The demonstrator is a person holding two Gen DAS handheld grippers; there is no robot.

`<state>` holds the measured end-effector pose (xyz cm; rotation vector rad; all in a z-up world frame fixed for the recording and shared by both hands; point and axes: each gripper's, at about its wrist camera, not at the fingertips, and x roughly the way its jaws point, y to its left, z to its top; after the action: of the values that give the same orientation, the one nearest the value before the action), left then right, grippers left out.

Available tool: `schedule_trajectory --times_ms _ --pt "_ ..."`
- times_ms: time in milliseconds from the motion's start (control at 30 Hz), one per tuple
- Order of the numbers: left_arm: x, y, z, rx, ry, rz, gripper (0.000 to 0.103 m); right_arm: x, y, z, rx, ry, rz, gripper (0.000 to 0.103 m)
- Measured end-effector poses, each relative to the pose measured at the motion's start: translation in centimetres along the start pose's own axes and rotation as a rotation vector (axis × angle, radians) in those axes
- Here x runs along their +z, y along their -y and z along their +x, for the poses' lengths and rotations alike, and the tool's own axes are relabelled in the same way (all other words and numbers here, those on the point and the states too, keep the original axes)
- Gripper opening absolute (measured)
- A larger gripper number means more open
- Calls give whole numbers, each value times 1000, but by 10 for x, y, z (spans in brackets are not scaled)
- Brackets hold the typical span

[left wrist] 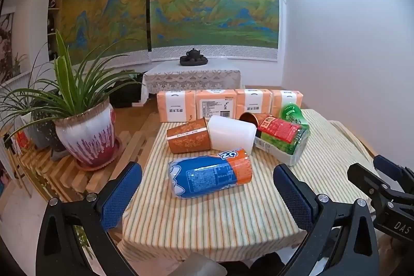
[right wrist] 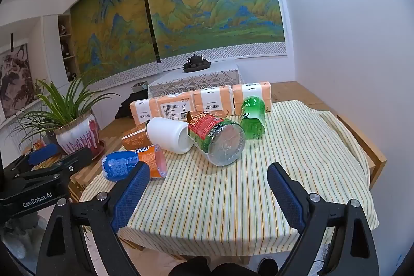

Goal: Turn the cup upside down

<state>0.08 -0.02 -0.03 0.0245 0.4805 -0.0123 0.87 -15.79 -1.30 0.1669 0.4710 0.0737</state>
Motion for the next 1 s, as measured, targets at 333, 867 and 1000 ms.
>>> schedule_trajectory --times_ms 333,867,1000 --pt "-8 -6 6 -9 -10 -30 103 0 0 1 -1 4 -2 90" --pt "-1 -11 8 -2 -4 -40 103 0 0 0 0 3 -3 90" --pt "0 -9 7 0 2 -41 103 1 -1 1 -1 2 -2 90"
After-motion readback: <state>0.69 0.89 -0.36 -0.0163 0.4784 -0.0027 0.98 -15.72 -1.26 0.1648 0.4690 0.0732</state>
